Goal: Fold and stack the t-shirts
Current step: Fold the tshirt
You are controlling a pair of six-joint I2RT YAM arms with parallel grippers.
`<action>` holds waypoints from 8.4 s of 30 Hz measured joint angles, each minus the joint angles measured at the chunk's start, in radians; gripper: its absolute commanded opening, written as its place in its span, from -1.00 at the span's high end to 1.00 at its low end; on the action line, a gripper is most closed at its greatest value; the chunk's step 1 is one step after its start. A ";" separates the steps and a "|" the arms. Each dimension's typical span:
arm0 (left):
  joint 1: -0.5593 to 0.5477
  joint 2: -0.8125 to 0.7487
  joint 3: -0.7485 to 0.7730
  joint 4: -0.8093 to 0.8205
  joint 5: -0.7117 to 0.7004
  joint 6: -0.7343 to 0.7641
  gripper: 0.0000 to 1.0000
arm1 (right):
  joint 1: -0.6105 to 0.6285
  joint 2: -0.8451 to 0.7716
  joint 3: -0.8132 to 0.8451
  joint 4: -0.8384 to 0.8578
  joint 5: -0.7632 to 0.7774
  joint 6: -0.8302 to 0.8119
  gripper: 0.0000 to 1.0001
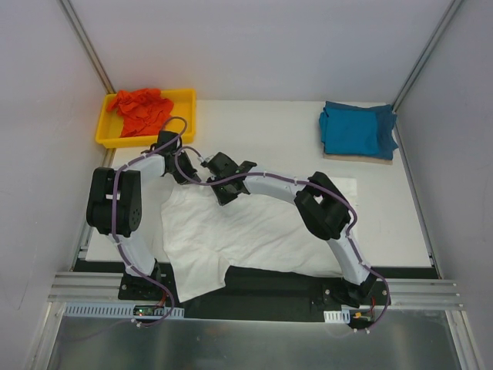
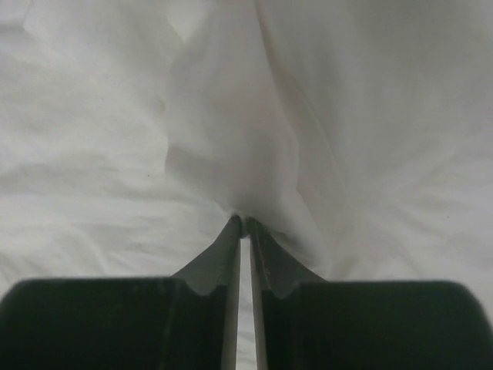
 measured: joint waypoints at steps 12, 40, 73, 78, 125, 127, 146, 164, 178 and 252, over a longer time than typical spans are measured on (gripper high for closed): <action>0.000 -0.183 -0.137 0.011 0.008 -0.033 1.00 | 0.004 -0.098 -0.022 -0.062 -0.022 -0.077 0.98; -0.094 -0.581 -0.419 -0.219 0.027 -0.154 0.92 | 0.004 -0.216 -0.173 -0.174 -0.210 -0.205 0.68; -0.092 -0.097 0.058 -0.161 -0.002 -0.055 -0.98 | -0.785 -0.520 -0.524 -0.145 -0.159 0.019 -0.93; -0.064 0.017 0.101 -0.151 -0.009 -0.056 -0.99 | -0.892 -0.392 -0.468 -0.172 -0.166 0.021 -0.93; -0.137 -0.676 -0.245 -0.496 -0.177 -0.098 -0.96 | -1.076 -0.831 -0.677 -0.026 -0.004 0.145 -0.93; -0.168 -0.726 -0.287 -0.558 -0.183 -0.132 -0.92 | -1.078 -0.831 -0.686 -0.024 -0.024 0.150 -0.93; -0.599 -0.753 -0.454 -0.840 -0.185 -0.500 -0.06 | -1.077 -0.838 -0.691 0.021 -0.051 0.152 -0.93; -0.599 -0.618 -0.558 -0.661 -0.140 -0.501 0.31 | -1.077 -0.860 -0.704 0.003 -0.042 0.152 -0.93; -0.599 -0.591 -0.554 -0.622 -0.110 -0.426 1.00 | -1.077 -1.107 -0.791 -0.177 -0.035 0.166 -0.93; -0.494 -0.590 -0.231 -0.639 -0.285 -0.270 1.00 | -0.911 -0.837 -1.023 -0.421 -0.091 0.273 0.76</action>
